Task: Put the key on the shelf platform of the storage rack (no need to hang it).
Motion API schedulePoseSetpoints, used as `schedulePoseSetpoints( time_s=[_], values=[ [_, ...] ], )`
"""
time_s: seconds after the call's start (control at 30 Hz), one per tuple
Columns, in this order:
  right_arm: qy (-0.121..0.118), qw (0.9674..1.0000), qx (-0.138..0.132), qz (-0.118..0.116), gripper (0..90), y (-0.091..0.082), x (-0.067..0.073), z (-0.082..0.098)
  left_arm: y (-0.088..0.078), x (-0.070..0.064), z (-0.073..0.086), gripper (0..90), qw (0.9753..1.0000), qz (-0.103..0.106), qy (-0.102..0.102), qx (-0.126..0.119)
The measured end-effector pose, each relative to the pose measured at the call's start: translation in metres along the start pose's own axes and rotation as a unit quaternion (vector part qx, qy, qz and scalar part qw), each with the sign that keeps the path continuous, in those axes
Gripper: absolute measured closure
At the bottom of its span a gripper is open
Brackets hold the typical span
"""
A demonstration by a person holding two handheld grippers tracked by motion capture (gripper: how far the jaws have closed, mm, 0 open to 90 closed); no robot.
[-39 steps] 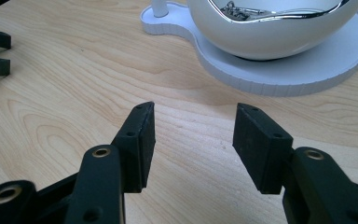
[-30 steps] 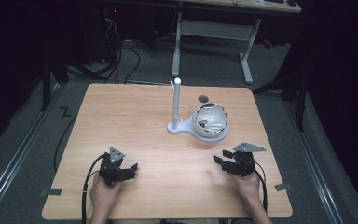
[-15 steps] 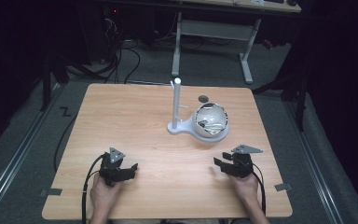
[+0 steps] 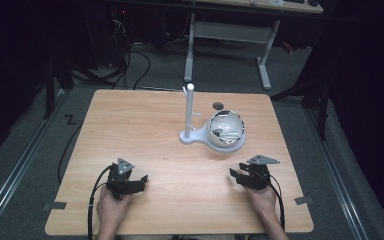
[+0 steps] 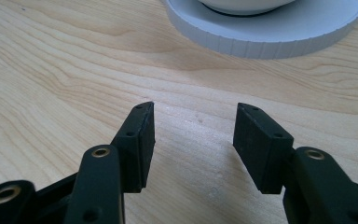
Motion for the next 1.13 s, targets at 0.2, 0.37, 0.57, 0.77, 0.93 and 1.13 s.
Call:
schedulePoseSetpoints(
  time_s=[0.2,0.37,0.57,0.77,0.93,1.13],
  values=[
    [0.005,1.0000,0.004,0.003,48.1,0.0020,-0.0005,0.0010,0.0000,0.0000,0.0000,20.9,1.0000,0.000,0.000,0.000],
    [0.002,1.0000,0.006,0.006,47.6,0.0043,-0.0006,0.0026,0.0000,0.0000,0.0000,20.9,1.0000,0.000,0.000,0.000],
    [0.004,0.9999,0.005,0.009,46.6,0.0050,-0.0008,0.0048,0.0000,0.0000,0.0000,20.9,1.0000,0.000,0.000,0.000],
    [-0.020,0.9995,0.007,0.025,45.0,0.0061,0.0033,0.0053,0.0000,0.0000,0.0000,20.9,1.0000,0.000,0.000,0.000],
    [-0.036,0.9987,0.010,0.036,44.2,0.0068,0.0057,0.0055,0.0001,0.0000,0.0000,20.9,1.0000,0.000,0.000,-0.001],
    [-0.037,0.9986,0.010,0.037,44.0,0.0069,0.0057,0.0055,0.0000,0.0000,0.0001,20.9,1.0000,0.000,0.000,0.000]
  ],
)
Point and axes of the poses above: each handheld gripper's, and its own axes: y roughly forward along the jaws, z roughly out of its underside, x roughly to its left, the point moved 4 cm from there along y, roughly forward along the jaws, and after that the axes turned 1 degree about z, right-handed, at the moved point
